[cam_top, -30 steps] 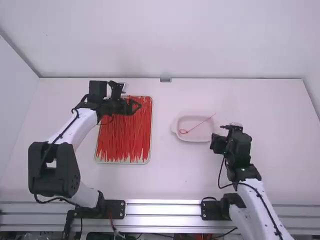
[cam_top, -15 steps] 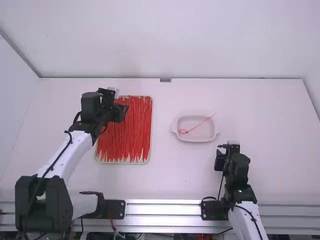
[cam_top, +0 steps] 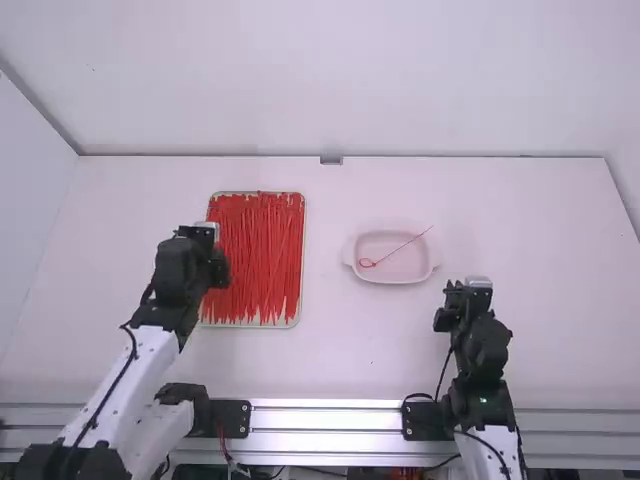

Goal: Fasten the cable tie

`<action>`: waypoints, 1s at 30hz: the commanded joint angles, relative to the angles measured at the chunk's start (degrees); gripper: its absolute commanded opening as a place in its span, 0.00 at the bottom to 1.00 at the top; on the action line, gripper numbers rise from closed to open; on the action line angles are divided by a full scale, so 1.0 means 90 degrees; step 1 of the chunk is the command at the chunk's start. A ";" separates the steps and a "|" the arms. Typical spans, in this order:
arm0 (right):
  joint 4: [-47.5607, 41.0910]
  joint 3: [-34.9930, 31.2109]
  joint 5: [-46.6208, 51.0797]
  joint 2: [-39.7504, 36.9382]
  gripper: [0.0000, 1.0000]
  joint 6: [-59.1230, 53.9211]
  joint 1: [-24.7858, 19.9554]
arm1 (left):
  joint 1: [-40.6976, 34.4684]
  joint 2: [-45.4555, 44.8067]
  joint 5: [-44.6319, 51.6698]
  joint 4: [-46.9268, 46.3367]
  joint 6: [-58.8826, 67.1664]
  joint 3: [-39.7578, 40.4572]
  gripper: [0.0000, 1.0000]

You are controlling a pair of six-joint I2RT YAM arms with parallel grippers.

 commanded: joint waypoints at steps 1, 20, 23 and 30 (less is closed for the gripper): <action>-0.0047 -0.0062 0.0001 -0.0250 0.11 0.0025 0.0006 | -0.0018 -0.0410 -0.0251 0.0011 0.0001 -0.0351 0.13; -0.0047 -0.0062 0.0001 -0.1313 0.00 0.0025 0.0006 | -0.0018 -0.2878 -0.0251 0.0011 0.0001 -0.2820 0.00; -0.0047 -0.0062 0.0001 -0.1313 0.00 0.0025 0.0006 | -0.0018 -0.3179 -0.0251 0.0011 0.0001 -0.2908 0.00; -0.0047 -0.0062 0.0001 -0.1313 0.00 0.0025 0.0006 | -0.0018 -0.3905 -0.0251 0.0011 0.0001 -0.2908 0.00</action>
